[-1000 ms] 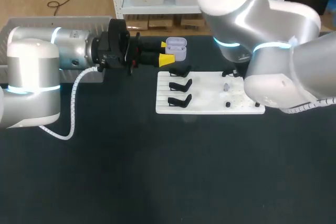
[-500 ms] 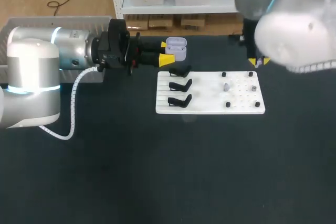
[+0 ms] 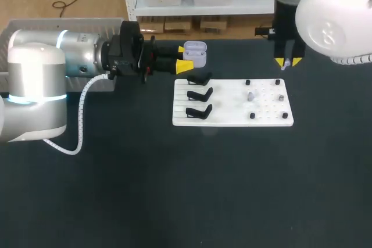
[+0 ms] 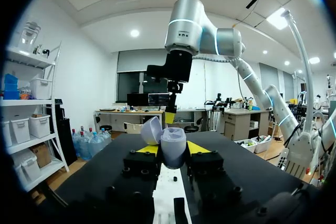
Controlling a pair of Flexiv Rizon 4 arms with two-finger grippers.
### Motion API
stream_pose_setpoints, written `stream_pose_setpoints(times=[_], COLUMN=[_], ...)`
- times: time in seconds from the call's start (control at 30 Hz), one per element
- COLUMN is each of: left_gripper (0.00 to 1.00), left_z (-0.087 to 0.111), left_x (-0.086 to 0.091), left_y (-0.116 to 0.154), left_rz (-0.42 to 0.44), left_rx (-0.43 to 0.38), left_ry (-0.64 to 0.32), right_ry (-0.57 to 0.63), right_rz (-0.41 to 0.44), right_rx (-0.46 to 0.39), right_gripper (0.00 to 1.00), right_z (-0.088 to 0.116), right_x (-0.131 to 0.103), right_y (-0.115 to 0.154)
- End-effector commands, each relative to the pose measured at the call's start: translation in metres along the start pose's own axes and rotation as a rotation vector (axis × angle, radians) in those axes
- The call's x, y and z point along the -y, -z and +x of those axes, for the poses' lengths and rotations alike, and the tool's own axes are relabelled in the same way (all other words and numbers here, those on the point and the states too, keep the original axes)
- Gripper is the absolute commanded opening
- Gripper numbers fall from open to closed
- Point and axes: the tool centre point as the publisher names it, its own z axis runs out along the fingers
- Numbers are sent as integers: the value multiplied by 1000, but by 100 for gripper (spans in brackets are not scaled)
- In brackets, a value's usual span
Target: Pick up each earbud case from the left stands, insert the matching earbuds, close the lid, and place the case in the box.
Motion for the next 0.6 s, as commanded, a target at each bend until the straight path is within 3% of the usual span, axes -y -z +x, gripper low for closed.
stream_pose_setpoints(times=[0.03,0.13,0.2,0.37,0.6], left_gripper=[0,0,0,0,0], left_z=[0,0,0,0,0], left_x=[2,2,2,2,2], left_y=[0,0,0,0,0], left_rz=[-6,-6,-6,-6,-6], left_rx=[1,1,1,1,1], left_ry=[-3,-3,-3,-3,-3], right_ry=[-1,-1,0,-143,-309], right_rz=[-2,-2,64,137,154], right_rx=[3,3,13,2,-68], right_gripper=[0,0,0,0,0], right_z=[1,1,-2,-9,-4], right_x=[1,1,-12,-27,-37], right_y=[0,0,13,39,53])
